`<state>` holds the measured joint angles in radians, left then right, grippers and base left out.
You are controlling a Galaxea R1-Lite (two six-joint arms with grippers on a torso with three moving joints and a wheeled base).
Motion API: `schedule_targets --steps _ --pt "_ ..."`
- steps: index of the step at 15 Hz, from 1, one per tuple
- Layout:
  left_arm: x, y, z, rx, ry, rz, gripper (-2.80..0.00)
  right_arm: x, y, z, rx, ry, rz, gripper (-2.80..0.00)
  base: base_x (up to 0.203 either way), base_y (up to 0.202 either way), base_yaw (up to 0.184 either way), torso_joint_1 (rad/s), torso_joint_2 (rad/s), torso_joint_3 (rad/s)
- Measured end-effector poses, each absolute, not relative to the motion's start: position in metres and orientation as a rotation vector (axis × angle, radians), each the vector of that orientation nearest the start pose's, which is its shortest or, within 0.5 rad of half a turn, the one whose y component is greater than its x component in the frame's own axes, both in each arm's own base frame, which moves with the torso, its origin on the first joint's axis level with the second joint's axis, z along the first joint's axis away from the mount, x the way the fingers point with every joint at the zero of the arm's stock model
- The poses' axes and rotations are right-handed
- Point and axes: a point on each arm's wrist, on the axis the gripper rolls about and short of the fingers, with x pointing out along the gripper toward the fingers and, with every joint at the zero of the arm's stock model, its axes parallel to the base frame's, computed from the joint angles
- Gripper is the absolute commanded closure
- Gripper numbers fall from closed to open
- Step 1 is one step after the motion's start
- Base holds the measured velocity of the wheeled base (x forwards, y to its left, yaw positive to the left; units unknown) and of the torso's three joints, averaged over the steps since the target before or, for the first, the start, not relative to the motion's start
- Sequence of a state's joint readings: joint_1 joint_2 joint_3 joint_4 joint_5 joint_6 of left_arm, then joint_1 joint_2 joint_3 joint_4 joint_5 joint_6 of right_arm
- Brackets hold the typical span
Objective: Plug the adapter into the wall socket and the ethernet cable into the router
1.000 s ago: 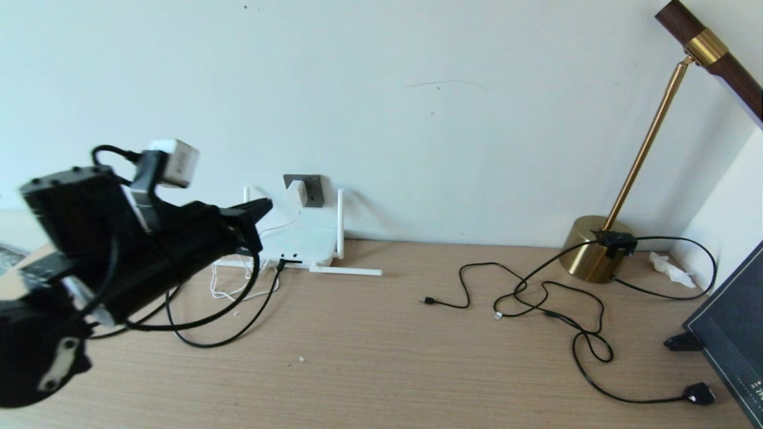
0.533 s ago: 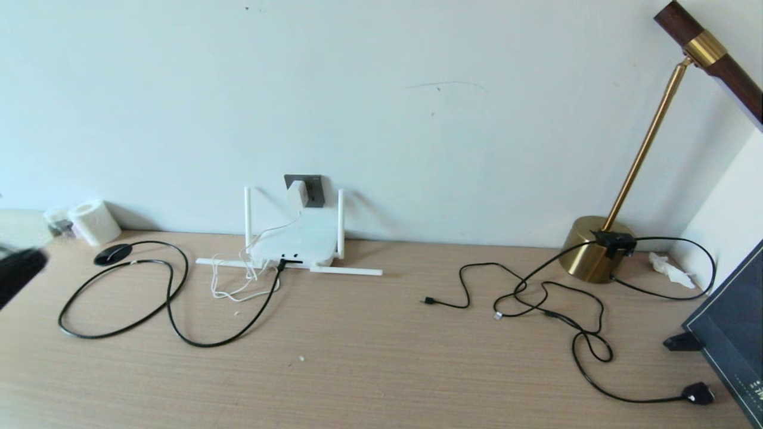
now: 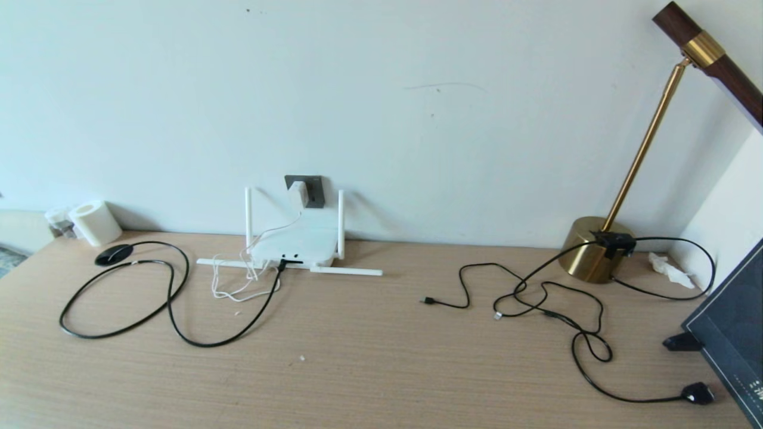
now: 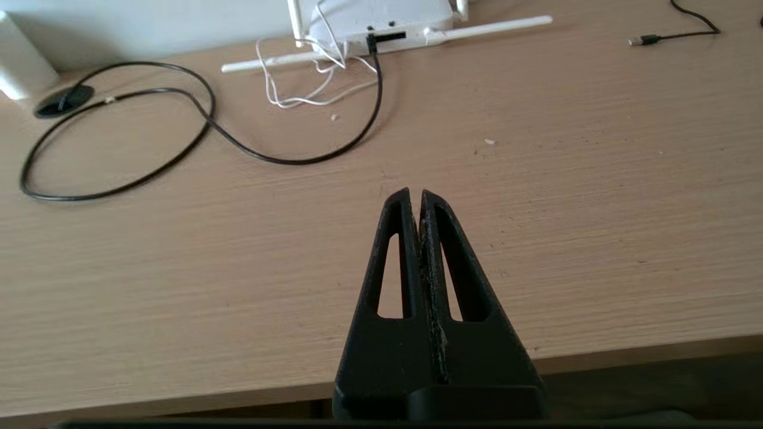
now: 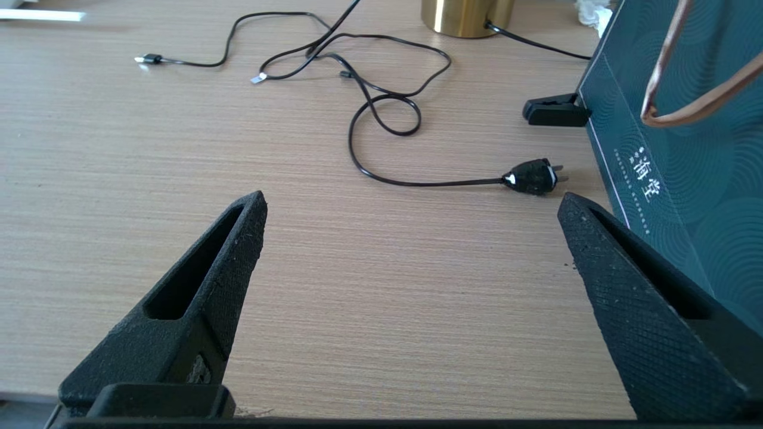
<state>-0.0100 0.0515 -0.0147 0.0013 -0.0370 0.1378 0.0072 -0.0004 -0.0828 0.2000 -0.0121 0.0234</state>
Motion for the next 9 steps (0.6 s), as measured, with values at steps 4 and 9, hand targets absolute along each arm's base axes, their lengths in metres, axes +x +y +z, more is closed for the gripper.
schedule_targets --steps 4,9 --pt "-0.0226 0.0000 0.0766 0.026 -0.003 -0.011 0.00 -0.0303 -0.0005 0.0777 0.021 0.115 -0.006 -2.80 0.000 0.000 0.000 0.000 0.00 0.000" --pt "-0.0231 0.0001 0.0760 -0.030 -0.009 -0.005 0.00 -0.0302 -0.0005 0.0776 0.026 0.115 -0.008 -2.80 0.000 0.000 0.000 0.000 0.00 0.000"
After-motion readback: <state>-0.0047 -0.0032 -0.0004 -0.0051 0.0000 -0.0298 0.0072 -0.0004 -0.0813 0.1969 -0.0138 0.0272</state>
